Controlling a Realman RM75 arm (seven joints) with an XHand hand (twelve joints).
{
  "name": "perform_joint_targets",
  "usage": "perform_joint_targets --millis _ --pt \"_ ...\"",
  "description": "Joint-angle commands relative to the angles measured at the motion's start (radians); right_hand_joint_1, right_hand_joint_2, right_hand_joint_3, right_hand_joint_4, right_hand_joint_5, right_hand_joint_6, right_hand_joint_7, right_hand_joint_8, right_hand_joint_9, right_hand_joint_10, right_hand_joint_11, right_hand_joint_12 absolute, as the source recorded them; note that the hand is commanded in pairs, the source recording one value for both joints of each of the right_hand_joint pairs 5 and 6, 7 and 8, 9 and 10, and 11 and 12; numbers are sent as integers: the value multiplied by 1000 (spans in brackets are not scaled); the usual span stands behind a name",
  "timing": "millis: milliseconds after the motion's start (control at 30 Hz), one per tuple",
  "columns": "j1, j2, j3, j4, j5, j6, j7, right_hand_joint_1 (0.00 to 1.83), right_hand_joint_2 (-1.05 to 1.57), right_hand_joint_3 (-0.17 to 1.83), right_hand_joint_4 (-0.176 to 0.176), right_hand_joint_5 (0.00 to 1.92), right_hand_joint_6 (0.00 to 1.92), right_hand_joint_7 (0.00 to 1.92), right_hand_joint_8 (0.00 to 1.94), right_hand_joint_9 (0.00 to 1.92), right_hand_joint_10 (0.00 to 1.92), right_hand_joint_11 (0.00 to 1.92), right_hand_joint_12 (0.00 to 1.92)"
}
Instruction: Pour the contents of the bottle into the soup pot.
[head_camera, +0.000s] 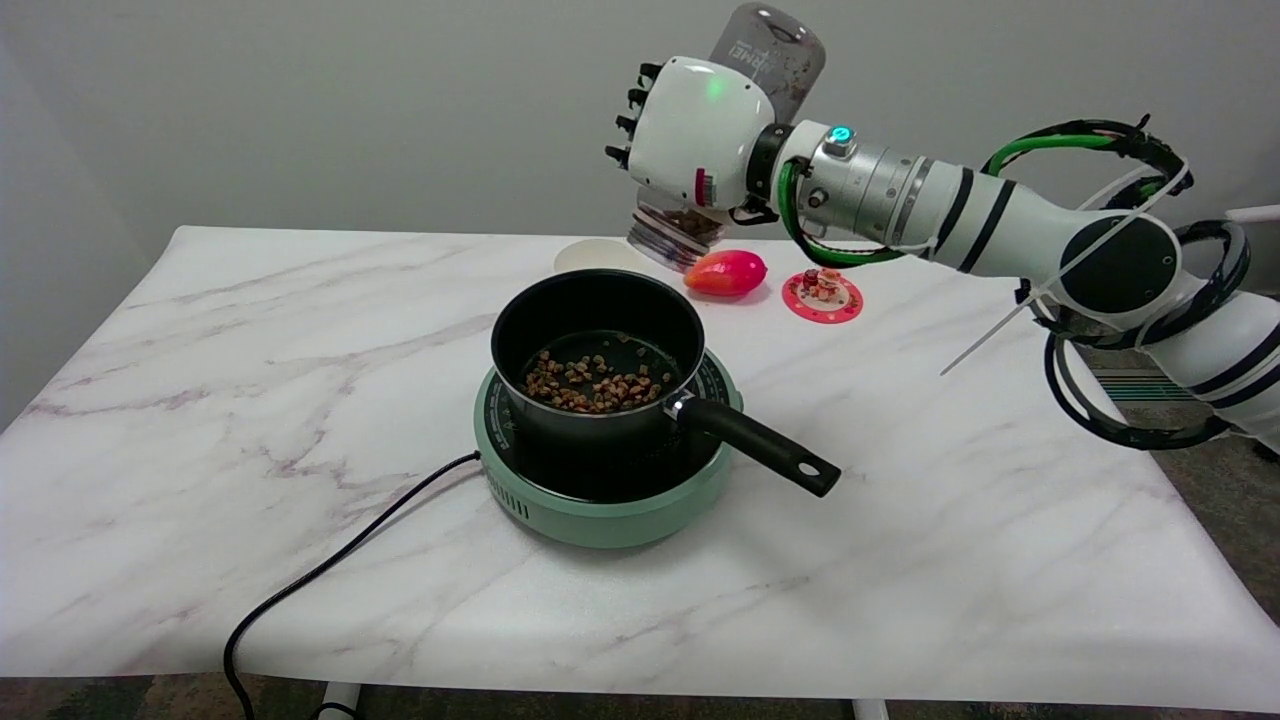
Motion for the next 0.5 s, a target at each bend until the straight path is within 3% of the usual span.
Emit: perform_joint_targets --millis 33,100,133,200,500 --pt "84 -12 -87 55 -17 18 6 1574 680 835 0 1920 1920 1920 1920 1373 1373 1185 1185" --pt "100 -16 -98 57 -19 20 5 1574 684 833 0 1920 1920 1920 1920 1376 1376 1185 1185" --pt "141 2 -194 186 -149 40 96 1574 684 836 0 1920 1920 1920 1920 1378 1378 1184 1184" --pt "121 -24 -105 50 -9 26 -7 1574 681 842 0 1920 1920 1920 1920 1381 1381 1183 1183" --pt "188 -38 -151 63 -48 52 4 1570 722 821 0 1920 1920 1920 1920 1398 1398 1185 1185"
